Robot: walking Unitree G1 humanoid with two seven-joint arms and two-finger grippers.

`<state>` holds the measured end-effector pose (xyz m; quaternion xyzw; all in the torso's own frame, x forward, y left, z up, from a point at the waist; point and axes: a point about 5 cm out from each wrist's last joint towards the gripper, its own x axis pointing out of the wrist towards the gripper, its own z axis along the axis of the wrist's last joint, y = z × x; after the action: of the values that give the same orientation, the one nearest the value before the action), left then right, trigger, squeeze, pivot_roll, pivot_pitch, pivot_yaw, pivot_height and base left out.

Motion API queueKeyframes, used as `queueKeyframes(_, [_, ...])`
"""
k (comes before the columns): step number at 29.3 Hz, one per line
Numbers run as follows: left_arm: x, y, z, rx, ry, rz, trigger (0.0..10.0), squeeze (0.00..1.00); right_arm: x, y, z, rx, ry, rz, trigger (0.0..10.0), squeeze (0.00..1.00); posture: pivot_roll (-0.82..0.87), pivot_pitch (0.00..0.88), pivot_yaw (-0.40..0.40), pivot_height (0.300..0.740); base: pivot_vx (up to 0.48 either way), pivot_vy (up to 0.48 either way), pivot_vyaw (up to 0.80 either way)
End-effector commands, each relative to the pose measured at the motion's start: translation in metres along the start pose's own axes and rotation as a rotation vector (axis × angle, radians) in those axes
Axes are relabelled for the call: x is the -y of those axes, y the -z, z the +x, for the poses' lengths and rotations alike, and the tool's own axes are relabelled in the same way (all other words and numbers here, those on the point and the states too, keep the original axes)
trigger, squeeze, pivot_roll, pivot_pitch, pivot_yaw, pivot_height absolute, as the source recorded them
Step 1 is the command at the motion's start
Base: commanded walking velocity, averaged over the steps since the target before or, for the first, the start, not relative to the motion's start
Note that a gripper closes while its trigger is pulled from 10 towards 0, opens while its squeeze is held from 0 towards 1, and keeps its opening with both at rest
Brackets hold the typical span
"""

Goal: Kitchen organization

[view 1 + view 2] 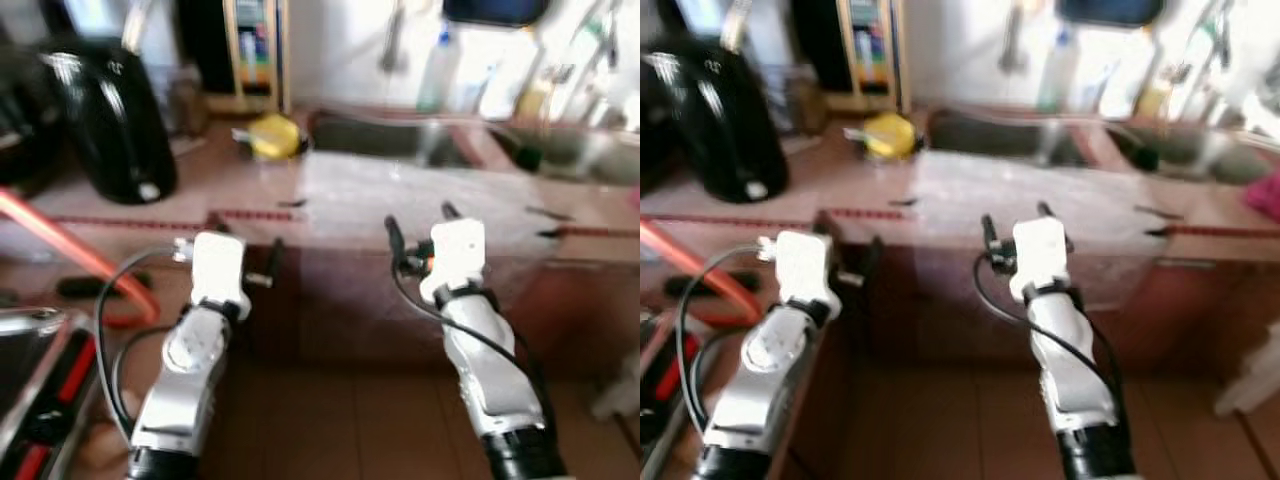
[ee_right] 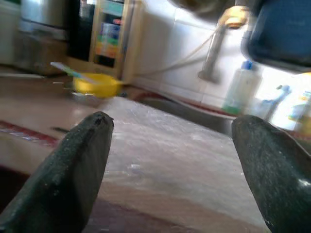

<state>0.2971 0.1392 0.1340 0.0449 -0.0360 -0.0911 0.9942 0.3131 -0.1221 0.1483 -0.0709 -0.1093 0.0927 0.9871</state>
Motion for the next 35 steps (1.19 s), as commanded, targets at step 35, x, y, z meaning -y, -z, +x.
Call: queueKeyframes(35, [0.0080, -0.0043, 0.0077, 0.026, -0.005, -0.087, 10.0, 0.00, 0.0152, -0.0021, -0.0017, 0.008, 0.037, -0.038, 10.0, 0.00, 0.09, 0.000, -0.015, 0.740, 0.007, -0.251, 0.00])
